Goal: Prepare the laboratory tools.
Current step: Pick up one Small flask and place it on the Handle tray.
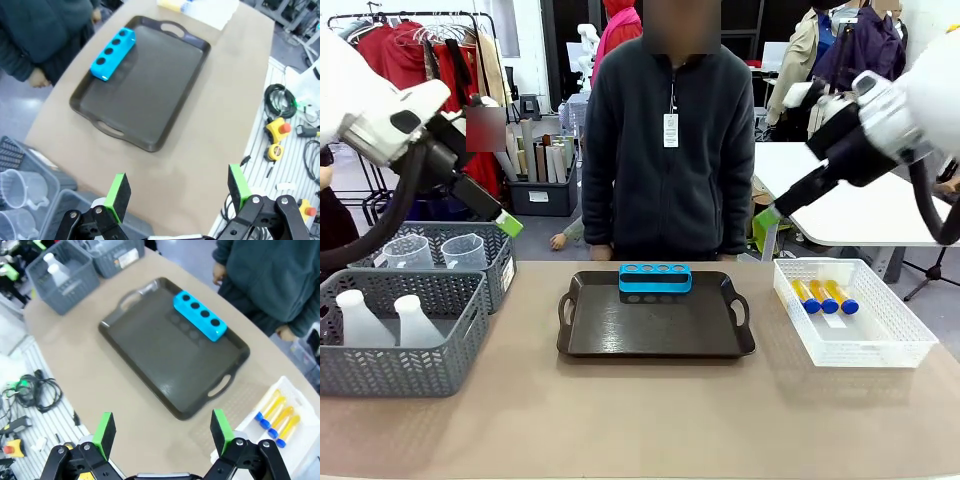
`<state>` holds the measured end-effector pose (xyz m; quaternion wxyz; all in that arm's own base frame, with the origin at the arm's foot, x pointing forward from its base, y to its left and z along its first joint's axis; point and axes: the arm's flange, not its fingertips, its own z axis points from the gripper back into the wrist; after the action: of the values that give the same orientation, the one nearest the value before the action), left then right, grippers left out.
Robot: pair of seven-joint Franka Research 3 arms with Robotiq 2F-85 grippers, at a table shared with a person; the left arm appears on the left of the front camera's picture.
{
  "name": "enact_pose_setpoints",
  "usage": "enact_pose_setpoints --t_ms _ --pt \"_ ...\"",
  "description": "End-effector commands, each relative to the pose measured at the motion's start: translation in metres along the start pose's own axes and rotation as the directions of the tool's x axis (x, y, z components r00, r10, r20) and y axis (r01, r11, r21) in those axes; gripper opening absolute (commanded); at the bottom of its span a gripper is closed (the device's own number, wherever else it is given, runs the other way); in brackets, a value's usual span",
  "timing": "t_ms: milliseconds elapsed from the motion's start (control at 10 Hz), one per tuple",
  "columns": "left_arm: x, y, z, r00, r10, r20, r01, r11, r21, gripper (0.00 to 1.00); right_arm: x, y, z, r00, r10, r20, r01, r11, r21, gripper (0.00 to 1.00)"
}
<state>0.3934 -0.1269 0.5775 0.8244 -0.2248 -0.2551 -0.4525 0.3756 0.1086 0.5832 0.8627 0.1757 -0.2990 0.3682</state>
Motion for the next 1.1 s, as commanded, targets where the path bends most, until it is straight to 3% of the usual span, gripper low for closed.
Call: enact_pose_setpoints --t_ms 0,200,300,700,900,1000 --pt "0.005 0.005 0.005 0.999 -0.029 0.022 0.028 0.999 0.029 1.00 0.004 -0.013 0.021 0.999 0.010 0.051 -0.015 0.995 0.101 1.00" --pt "0.009 0.005 0.008 0.998 -0.035 0.061 0.030 0.996 0.078 1.00 0.005 -0.017 0.033 0.998 0.008 0.069 -0.011 0.999 0.049 1.00" --pt "0.005 0.005 0.010 1.000 -0.011 0.019 0.010 0.999 0.033 1.00 0.005 -0.009 0.029 0.999 -0.004 0.049 0.001 0.998 0.061 1.00" --pt "0.007 0.004 0.009 1.000 -0.016 0.021 0.015 0.999 0.043 1.00 0.005 -0.009 0.031 0.999 -0.004 0.038 0.003 0.999 0.041 1.00" --pt "0.021 0.002 0.024 0.997 -0.049 0.063 0.040 0.989 0.146 1.00 0.015 -0.018 0.042 0.985 0.110 0.135 -0.096 0.990 -0.108 1.00" --pt "0.030 0.004 0.030 0.995 -0.076 0.066 0.063 0.982 0.178 1.00 0.023 -0.025 0.048 0.982 0.129 0.136 -0.116 0.988 -0.101 1.00"
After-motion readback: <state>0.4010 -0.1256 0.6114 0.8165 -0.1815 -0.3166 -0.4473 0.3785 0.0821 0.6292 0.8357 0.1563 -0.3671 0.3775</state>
